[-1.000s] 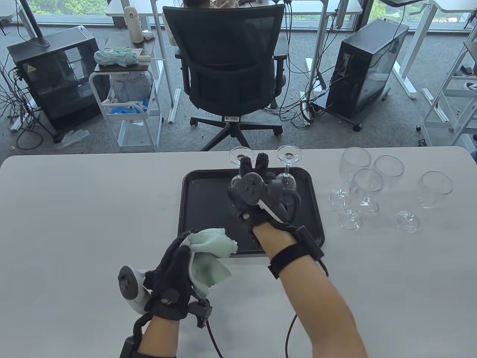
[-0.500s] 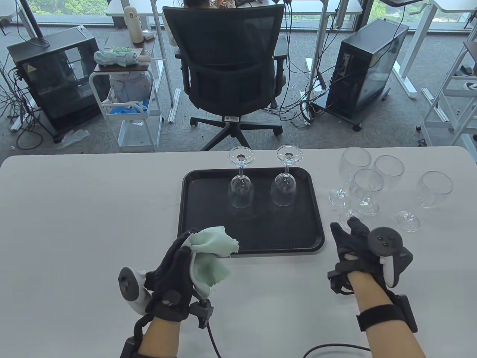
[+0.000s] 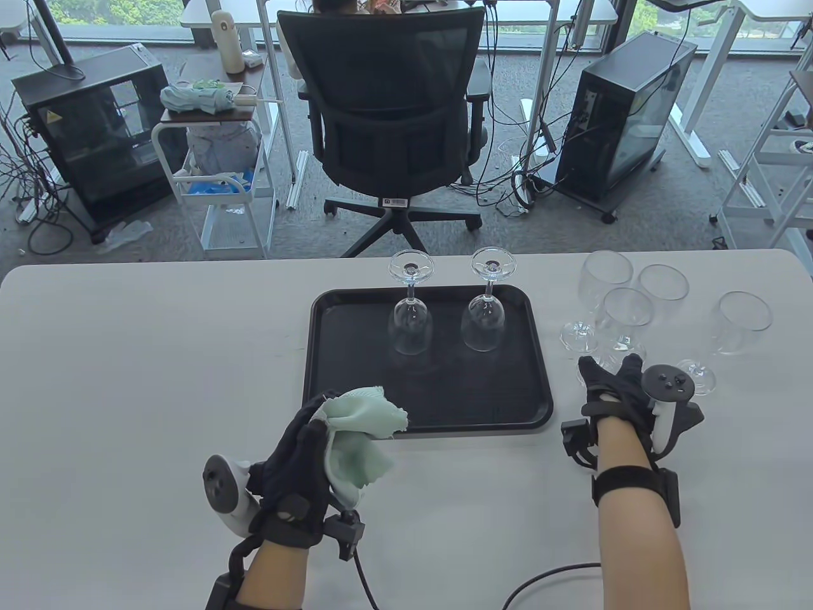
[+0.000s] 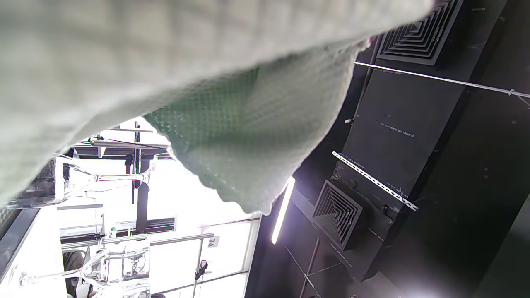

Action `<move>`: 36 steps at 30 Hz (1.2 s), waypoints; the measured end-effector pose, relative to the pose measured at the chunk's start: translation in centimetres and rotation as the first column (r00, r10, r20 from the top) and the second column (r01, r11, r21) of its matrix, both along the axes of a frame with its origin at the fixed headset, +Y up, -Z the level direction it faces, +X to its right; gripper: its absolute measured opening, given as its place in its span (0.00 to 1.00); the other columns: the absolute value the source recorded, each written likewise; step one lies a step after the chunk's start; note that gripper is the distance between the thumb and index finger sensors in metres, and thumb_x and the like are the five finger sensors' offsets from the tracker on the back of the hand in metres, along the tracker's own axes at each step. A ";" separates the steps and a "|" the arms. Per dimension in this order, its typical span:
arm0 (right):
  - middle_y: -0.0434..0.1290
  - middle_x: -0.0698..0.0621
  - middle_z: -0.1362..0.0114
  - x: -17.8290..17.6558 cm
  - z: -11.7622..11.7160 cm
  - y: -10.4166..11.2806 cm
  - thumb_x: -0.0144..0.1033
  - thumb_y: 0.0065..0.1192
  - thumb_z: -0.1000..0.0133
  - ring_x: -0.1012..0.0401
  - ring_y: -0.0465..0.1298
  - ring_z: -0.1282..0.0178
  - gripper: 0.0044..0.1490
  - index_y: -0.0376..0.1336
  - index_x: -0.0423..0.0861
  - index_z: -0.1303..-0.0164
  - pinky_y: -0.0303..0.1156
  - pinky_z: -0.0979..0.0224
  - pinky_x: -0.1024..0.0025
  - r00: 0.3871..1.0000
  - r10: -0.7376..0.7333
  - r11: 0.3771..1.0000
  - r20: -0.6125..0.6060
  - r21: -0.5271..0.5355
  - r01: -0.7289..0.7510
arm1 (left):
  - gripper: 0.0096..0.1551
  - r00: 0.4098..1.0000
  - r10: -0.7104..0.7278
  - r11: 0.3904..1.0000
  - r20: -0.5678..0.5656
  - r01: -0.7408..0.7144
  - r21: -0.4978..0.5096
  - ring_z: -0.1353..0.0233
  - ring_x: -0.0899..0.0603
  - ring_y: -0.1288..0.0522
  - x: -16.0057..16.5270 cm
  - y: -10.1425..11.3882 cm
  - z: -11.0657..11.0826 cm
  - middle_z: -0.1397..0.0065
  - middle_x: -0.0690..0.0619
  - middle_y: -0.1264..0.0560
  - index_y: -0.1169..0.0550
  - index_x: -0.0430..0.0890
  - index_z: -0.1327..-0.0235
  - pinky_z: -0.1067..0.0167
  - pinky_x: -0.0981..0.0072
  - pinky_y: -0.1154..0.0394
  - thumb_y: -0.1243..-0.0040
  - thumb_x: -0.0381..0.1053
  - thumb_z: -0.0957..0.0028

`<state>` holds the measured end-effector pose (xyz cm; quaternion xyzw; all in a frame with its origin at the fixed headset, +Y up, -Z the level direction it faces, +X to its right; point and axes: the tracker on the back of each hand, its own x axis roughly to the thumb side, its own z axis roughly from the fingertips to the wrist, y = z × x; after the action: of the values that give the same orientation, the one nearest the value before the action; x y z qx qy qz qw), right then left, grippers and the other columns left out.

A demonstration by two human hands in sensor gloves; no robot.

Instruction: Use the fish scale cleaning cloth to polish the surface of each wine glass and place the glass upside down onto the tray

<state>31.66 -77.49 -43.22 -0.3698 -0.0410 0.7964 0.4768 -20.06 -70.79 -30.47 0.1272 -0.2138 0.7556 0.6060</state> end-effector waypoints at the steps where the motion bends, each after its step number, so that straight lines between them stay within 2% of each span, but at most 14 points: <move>1: 0.48 0.37 0.17 0.0 -0.2 -0.1 0.68 0.73 0.52 0.37 0.42 0.20 0.59 0.46 0.55 0.20 0.46 0.24 0.40 1.000 -0.012 1.000 0.024 0.004 0.012 | 0.29 1.000 -0.001 1.000 0.001 0.001 -0.002 0.23 0.34 0.33 0.0 0.0 0.0 0.19 0.48 0.34 0.27 0.51 0.29 0.32 0.31 0.30 0.48 0.64 0.37; 7: 0.48 0.38 0.17 0.4 -1.4 -0.4 0.63 0.74 0.50 0.39 0.40 0.20 0.46 0.58 0.58 0.26 0.43 0.25 0.41 0.994 -0.039 0.999 0.105 0.010 0.038 | 0.29 1.000 -0.010 1.000 0.001 0.010 -0.020 0.23 0.34 0.33 -0.1 -0.3 -0.2 0.19 0.48 0.34 0.27 0.51 0.29 0.32 0.31 0.30 0.48 0.64 0.37; 10: 0.55 0.39 0.20 0.4 -1.6 -0.6 0.59 0.74 0.49 0.40 0.44 0.20 0.35 0.65 0.57 0.34 0.44 0.25 0.44 0.992 0.016 1.000 0.129 -0.010 -0.015 | 0.29 1.000 -0.010 1.000 0.002 0.010 -0.023 0.23 0.34 0.33 -0.1 -0.3 -0.2 0.19 0.47 0.34 0.27 0.51 0.29 0.32 0.31 0.30 0.48 0.64 0.37; 14: 0.56 0.39 0.20 0.1 -1.3 -0.7 0.53 0.75 0.49 0.41 0.45 0.21 0.32 0.66 0.57 0.36 0.45 0.24 0.44 0.991 0.043 0.999 0.127 0.004 -0.044 | 0.29 1.000 -0.003 1.000 0.000 0.003 -0.026 0.23 0.34 0.33 -0.2 -0.3 -0.2 0.19 0.47 0.34 0.27 0.51 0.29 0.32 0.31 0.30 0.48 0.64 0.37; 18: 0.56 0.39 0.20 0.1 0.0 -0.8 0.47 0.73 0.47 0.40 0.44 0.20 0.28 0.64 0.60 0.38 0.44 0.25 0.42 0.996 0.072 0.997 0.044 0.007 -0.072 | 0.29 1.000 -0.002 1.000 0.004 0.002 -0.024 0.23 0.34 0.33 -0.1 -0.3 -0.2 0.19 0.47 0.34 0.27 0.51 0.29 0.32 0.31 0.30 0.48 0.64 0.37; 23: 0.63 0.43 0.21 0.5 2.7 0.5 0.44 0.69 0.46 0.41 0.48 0.19 0.26 0.63 0.61 0.37 0.45 0.27 0.33 0.991 0.104 0.984 -0.082 0.152 -0.091 | 0.29 1.000 -0.005 1.000 -0.006 0.005 -0.021 0.23 0.34 0.33 -0.1 -0.5 -0.3 0.19 0.48 0.34 0.27 0.51 0.29 0.33 0.31 0.30 0.48 0.65 0.37; 25: 0.62 0.45 0.21 0.1 4.0 2.2 0.42 0.66 0.44 0.41 0.47 0.19 0.26 0.61 0.60 0.36 0.43 0.27 0.31 0.961 0.232 0.948 -0.152 0.256 -0.188 | 0.29 1.000 0.001 1.000 -0.010 -0.002 -0.022 0.23 0.34 0.33 -0.1 -0.5 -0.3 0.19 0.47 0.34 0.27 0.51 0.29 0.32 0.31 0.30 0.48 0.64 0.37; 26: 0.62 0.46 0.21 -0.5 4.9 3.4 0.41 0.65 0.44 0.41 0.46 0.19 0.26 0.61 0.60 0.36 0.42 0.28 0.31 0.911 0.365 0.902 -0.192 0.315 -0.295 | 0.29 1.000 0.003 1.000 -0.013 -0.004 -0.023 0.23 0.34 0.33 -0.1 -0.5 -0.3 0.19 0.48 0.34 0.27 0.51 0.29 0.32 0.31 0.30 0.48 0.64 0.37; 28: 0.64 0.47 0.22 -2.4 6.6 5.8 0.41 0.64 0.43 0.42 0.47 0.18 0.26 0.59 0.61 0.34 0.42 0.28 0.30 0.717 0.654 0.731 -0.239 0.442 -0.520 | 0.29 1.000 0.010 1.000 -0.018 -0.010 -0.023 0.22 0.34 0.34 -0.1 -0.5 -0.2 0.19 0.48 0.34 0.27 0.51 0.29 0.32 0.31 0.31 0.48 0.65 0.37; 29: 0.66 0.48 0.23 -3.8 7.8 7.1 0.41 0.63 0.43 0.43 0.50 0.18 0.27 0.59 0.61 0.33 0.44 0.27 0.30 0.573 0.786 0.595 -0.231 0.534 -0.600 | 0.29 1.000 0.012 1.000 -0.020 -0.013 -0.024 0.22 0.34 0.34 0.0 -0.5 -0.2 0.19 0.48 0.35 0.27 0.51 0.29 0.32 0.31 0.31 0.48 0.65 0.37; 30: 0.70 0.49 0.27 -4.8 8.6 7.8 0.41 0.64 0.43 0.45 0.52 0.17 0.28 0.60 0.61 0.32 0.47 0.27 0.30 0.485 0.846 0.510 -0.220 0.597 -0.619 | 0.29 1.000 0.013 1.000 -0.022 -0.014 -0.023 0.22 0.34 0.35 0.0 -0.5 -0.2 0.18 0.48 0.35 0.27 0.51 0.29 0.31 0.31 0.32 0.49 0.65 0.37; 32: 0.73 0.49 0.32 -8.7 11.2 9.5 0.41 0.67 0.44 0.49 0.57 0.18 0.30 0.61 0.61 0.30 0.54 0.26 0.32 0.251 0.950 0.301 -0.183 0.739 -0.602 | 0.29 1.000 0.012 1.000 -0.022 -0.012 -0.018 0.22 0.34 0.35 0.1 -0.4 -0.1 0.18 0.48 0.35 0.27 0.51 0.28 0.31 0.30 0.32 0.48 0.65 0.37; 34: 0.75 0.49 0.33 -11.5 12.9 10.1 0.41 0.70 0.45 0.52 0.63 0.22 0.32 0.62 0.60 0.29 0.63 0.27 0.39 0.162 0.972 0.233 -0.170 0.773 -0.589 | 0.29 1.000 0.007 1.000 -0.017 -0.007 -0.006 0.21 0.34 0.36 0.3 -0.3 0.0 0.18 0.48 0.36 0.28 0.52 0.28 0.30 0.30 0.34 0.49 0.65 0.37; 36: 0.77 0.49 0.35 -14.2 14.1 10.2 0.40 0.71 0.46 0.52 0.66 0.24 0.32 0.63 0.59 0.30 0.68 0.31 0.45 0.130 0.969 0.244 -0.208 0.768 -0.593 | 0.29 1.000 -0.001 1.000 -0.018 0.001 0.006 0.21 0.34 0.36 0.6 -0.1 0.2 0.18 0.48 0.36 0.27 0.52 0.28 0.30 0.30 0.34 0.49 0.65 0.37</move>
<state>17.46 -67.26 -29.14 0.1724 -0.2749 0.9459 0.0059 -19.45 -70.92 -30.29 0.1355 -0.2106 0.7536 0.6077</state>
